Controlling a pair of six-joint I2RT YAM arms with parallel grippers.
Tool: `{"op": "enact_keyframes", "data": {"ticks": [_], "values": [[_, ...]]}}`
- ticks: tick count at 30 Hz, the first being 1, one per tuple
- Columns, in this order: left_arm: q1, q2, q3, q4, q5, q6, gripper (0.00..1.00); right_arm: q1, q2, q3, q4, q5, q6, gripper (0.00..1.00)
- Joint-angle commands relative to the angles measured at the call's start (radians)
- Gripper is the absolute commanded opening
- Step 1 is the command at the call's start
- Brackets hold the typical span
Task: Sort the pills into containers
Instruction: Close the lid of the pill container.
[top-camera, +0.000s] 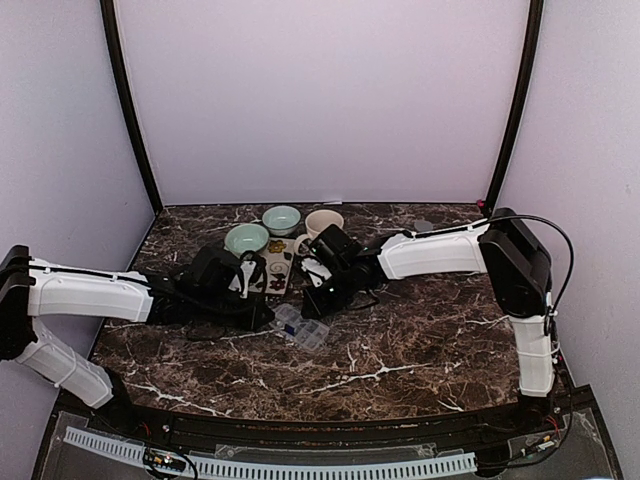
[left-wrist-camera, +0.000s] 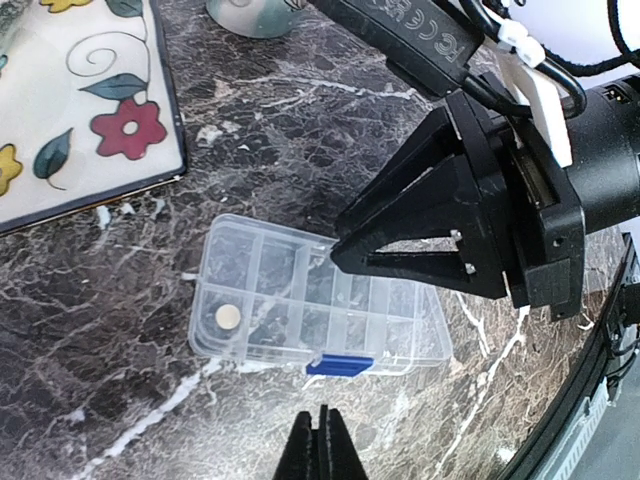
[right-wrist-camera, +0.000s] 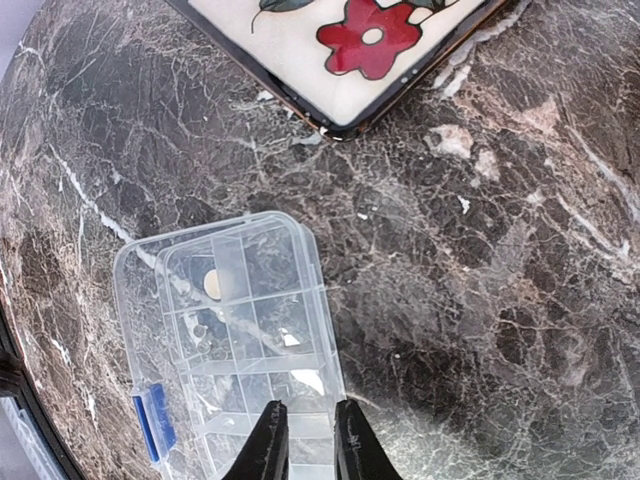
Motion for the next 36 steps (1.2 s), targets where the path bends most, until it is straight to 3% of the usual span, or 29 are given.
{"op": "enact_keyframes", "data": {"ticks": [1, 18, 28, 36], "values": [[-0.001, -0.036, 0.013, -0.087, -0.062, 0.025, 0.02, 0.013, -0.015, 0.019, 0.012, 0.02, -0.016, 0.17], [0.016, 0.122, 0.09, -0.022, -0.059, 0.07, 0.02, 0.075, -0.034, -0.005, 0.01, 0.049, -0.013, 0.17], [0.019, 0.133, 0.039, 0.005, -0.014, 0.044, 0.02, 0.074, -0.03, 0.0, 0.007, 0.062, -0.012, 0.18], [0.019, 0.146, -0.004, 0.029, 0.028, 0.014, 0.01, 0.075, -0.022, 0.026, -0.004, 0.072, -0.017, 0.25]]}}
